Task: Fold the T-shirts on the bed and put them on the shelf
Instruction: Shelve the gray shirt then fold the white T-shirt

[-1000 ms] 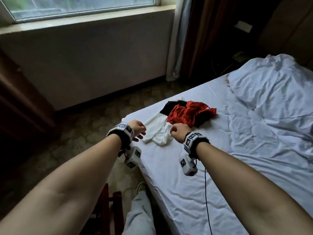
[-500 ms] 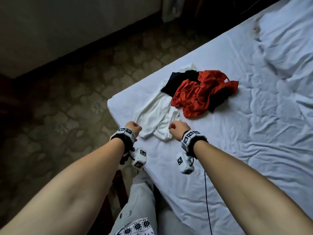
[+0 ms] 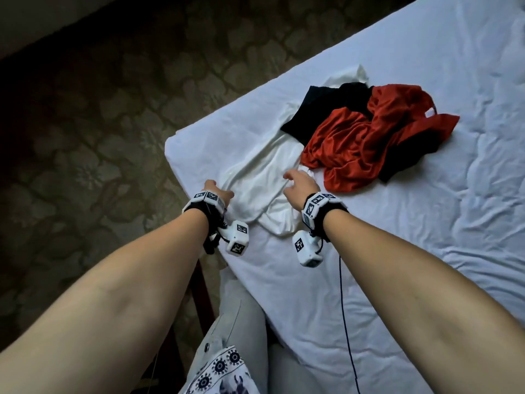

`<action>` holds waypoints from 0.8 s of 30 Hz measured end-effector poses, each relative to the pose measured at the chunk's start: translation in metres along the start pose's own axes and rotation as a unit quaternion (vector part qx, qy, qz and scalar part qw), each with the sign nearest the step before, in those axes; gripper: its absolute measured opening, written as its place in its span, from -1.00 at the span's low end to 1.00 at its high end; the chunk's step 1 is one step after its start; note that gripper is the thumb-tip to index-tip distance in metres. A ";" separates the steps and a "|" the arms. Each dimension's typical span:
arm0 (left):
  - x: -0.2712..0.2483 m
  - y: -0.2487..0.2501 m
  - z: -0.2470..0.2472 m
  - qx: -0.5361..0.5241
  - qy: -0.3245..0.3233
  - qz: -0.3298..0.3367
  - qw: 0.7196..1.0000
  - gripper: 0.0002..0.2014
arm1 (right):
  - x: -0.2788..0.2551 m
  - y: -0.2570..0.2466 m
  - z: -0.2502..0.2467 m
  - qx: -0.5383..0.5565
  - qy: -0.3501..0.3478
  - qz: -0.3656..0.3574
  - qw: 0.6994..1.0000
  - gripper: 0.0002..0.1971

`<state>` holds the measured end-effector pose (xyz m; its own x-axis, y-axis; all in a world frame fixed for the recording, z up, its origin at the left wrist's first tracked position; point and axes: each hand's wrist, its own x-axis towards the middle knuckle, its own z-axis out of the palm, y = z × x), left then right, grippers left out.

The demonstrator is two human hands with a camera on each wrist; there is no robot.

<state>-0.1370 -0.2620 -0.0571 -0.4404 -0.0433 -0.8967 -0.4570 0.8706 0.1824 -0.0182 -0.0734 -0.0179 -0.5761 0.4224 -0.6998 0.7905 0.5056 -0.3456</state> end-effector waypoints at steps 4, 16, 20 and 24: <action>-0.001 0.011 -0.008 0.041 -0.013 0.013 0.999 -0.45 | 0.030 -0.016 -0.008 -0.019 0.037 -0.076 0.996 -0.53; -0.012 0.034 -0.018 -0.098 -0.013 0.193 0.976 -0.79 | 0.065 -0.068 -0.016 -0.196 -0.133 -0.161 0.958 -0.58; -0.031 0.042 -0.025 -0.089 -0.083 0.192 0.974 -0.77 | 0.043 -0.056 -0.033 -0.192 -0.100 -0.147 0.965 -0.74; -0.066 0.059 -0.027 -0.068 -0.113 0.216 0.967 -0.74 | 0.011 -0.050 -0.060 -0.189 -0.052 -0.130 0.972 -0.79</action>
<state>-0.1556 -0.2206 0.0237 -0.4395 0.4326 -0.7872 -0.3720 0.7100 0.5979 -0.0769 -0.0488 0.0295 -0.7059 0.1753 -0.6863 0.4772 0.8337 -0.2779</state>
